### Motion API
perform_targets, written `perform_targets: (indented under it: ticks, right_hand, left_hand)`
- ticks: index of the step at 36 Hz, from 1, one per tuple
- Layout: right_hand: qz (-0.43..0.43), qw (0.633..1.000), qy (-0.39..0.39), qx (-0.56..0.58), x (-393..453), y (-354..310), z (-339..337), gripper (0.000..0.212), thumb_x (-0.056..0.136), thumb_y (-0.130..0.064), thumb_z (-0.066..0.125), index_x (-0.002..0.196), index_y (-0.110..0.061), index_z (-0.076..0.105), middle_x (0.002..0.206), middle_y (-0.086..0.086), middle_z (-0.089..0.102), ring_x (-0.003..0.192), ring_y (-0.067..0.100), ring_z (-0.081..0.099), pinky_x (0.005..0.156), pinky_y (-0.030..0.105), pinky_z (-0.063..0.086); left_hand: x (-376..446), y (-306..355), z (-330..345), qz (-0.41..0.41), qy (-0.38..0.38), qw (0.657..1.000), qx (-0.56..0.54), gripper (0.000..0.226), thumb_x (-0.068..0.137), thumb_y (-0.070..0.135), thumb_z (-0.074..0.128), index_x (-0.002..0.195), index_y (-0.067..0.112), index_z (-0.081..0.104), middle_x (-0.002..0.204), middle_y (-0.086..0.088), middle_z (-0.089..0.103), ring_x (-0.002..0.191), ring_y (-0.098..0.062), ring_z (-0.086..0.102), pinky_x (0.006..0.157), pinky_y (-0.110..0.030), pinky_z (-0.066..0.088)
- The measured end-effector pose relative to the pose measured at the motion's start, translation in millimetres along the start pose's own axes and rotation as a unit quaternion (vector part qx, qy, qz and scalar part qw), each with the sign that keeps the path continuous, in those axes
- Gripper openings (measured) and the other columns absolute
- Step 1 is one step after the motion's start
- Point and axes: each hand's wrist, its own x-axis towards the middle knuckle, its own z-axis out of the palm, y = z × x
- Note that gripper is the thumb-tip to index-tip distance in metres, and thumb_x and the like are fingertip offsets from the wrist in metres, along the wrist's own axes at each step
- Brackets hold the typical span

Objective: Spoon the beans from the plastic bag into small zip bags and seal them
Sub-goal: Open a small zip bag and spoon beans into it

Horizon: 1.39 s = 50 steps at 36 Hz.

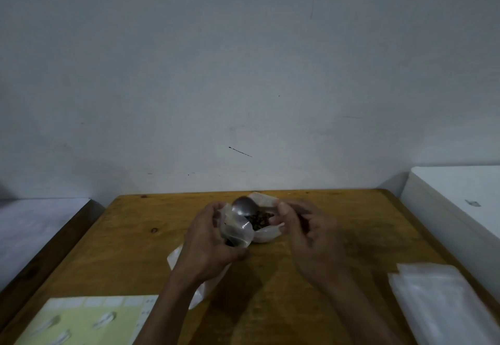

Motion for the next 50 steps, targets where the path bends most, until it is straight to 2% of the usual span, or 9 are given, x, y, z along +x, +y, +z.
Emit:
perform_targets:
  ticks: [4, 11, 14, 17, 22, 33, 36, 43, 50]
  right_hand:
    - [0.062, 0.993, 0.092, -0.026, 5, 16, 0, 0.022, 0.100, -0.031, 0.051, 0.101, -0.024, 0.072, 0.079, -0.011, 0.072, 0.071, 0.003, 0.068, 0.057, 0.017, 0.052]
    - [0.139, 0.982, 0.053, -0.113, 0, 50, 17, 0.020, 0.101, -0.021, 0.054, 0.101, -0.019, 0.073, 0.079, -0.008, 0.067, 0.070, -0.002, 0.059, 0.058, 0.005, 0.043]
    - [0.247, 0.964, 0.078, -0.052, -1, 62, 27, 0.026, 0.101, -0.025, 0.055, 0.085, -0.016, 0.073, 0.073, -0.003, 0.070, 0.068, 0.007, 0.066, 0.058, 0.012, 0.051]
    - [0.360, 0.923, 0.122, 0.067, 2, 67, 35, 0.025, 0.099, -0.024, 0.058, 0.078, -0.020, 0.070, 0.076, 0.006, 0.075, 0.074, 0.019, 0.073, 0.069, 0.036, 0.062]
    - [0.414, 0.872, 0.184, 0.186, 8, 65, 32, 0.013, 0.098, -0.013, 0.059, 0.095, -0.011, 0.072, 0.084, 0.012, 0.075, 0.078, 0.019, 0.074, 0.066, 0.029, 0.057]
    - [0.337, 0.894, 0.167, 0.245, -5, 44, 2, 0.017, 0.098, -0.016, 0.059, 0.094, -0.009, 0.074, 0.082, 0.015, 0.076, 0.074, 0.019, 0.073, 0.064, 0.029, 0.054]
    - [0.298, 0.919, 0.132, 0.223, -10, 37, -4, 0.021, 0.099, -0.021, 0.059, 0.092, -0.009, 0.076, 0.080, 0.013, 0.076, 0.077, 0.021, 0.073, 0.066, 0.031, 0.056]
    - [0.206, 0.971, 0.036, 0.117, -21, 26, -15, 0.025, 0.092, -0.034, 0.055, 0.099, -0.019, 0.074, 0.081, 0.001, 0.076, 0.076, 0.014, 0.072, 0.066, 0.026, 0.059]
    - [0.139, 0.985, 0.041, 0.091, -26, 23, -22, 0.022, 0.092, -0.031, 0.054, 0.098, -0.022, 0.073, 0.081, -0.002, 0.076, 0.074, 0.009, 0.071, 0.064, 0.021, 0.057]
  left_hand:
    - [0, -2, -2, -0.007, 0.004, 1.000, -0.005, 0.107, 0.054, 0.025, 0.096, 0.145, 0.023, 0.039, 0.128, 0.008, 0.050, 0.112, -0.010, 0.051, 0.076, -0.015, 0.044]
    - [2, -3, 2, -0.021, -0.016, 1.000, 0.004, 0.116, 0.047, 0.037, 0.097, 0.147, 0.024, 0.038, 0.133, 0.008, 0.049, 0.119, -0.012, 0.049, 0.095, -0.037, 0.052]
    - [2, -7, 5, -0.032, -0.030, 0.999, 0.005, 0.123, 0.036, 0.057, 0.087, 0.145, 0.027, 0.038, 0.136, 0.006, 0.050, 0.123, -0.016, 0.051, 0.098, -0.045, 0.052]
    - [4, -12, 7, -0.035, -0.036, 0.999, 0.000, 0.125, 0.034, 0.061, 0.085, 0.145, 0.029, 0.037, 0.138, 0.007, 0.050, 0.126, -0.016, 0.051, 0.098, -0.046, 0.053]
    - [3, -11, 6, -0.032, -0.037, 0.999, 0.013, 0.123, 0.036, 0.060, 0.084, 0.145, 0.029, 0.037, 0.137, 0.007, 0.051, 0.124, -0.016, 0.052, 0.097, -0.046, 0.053]
    - [3, 0, 7, -0.025, -0.042, 0.996, 0.070, 0.118, 0.038, 0.063, 0.079, 0.143, 0.029, 0.037, 0.138, 0.006, 0.050, 0.126, -0.021, 0.049, 0.105, -0.053, 0.043]
    - [2, 3, 10, -0.019, -0.049, 0.995, 0.085, 0.114, 0.049, 0.052, 0.088, 0.146, 0.029, 0.033, 0.142, 0.005, 0.046, 0.129, -0.022, 0.046, 0.108, -0.053, 0.040]
    - [-1, 11, 13, -0.020, -0.057, 0.995, 0.074, 0.126, 0.034, 0.072, 0.071, 0.146, 0.030, 0.032, 0.143, 0.004, 0.047, 0.127, -0.021, 0.048, 0.105, -0.053, 0.044]
    - [-5, 14, 11, -0.016, -0.043, 0.998, 0.036, 0.124, 0.034, 0.069, 0.076, 0.145, 0.029, 0.035, 0.137, 0.007, 0.049, 0.124, -0.019, 0.050, 0.103, -0.051, 0.047]
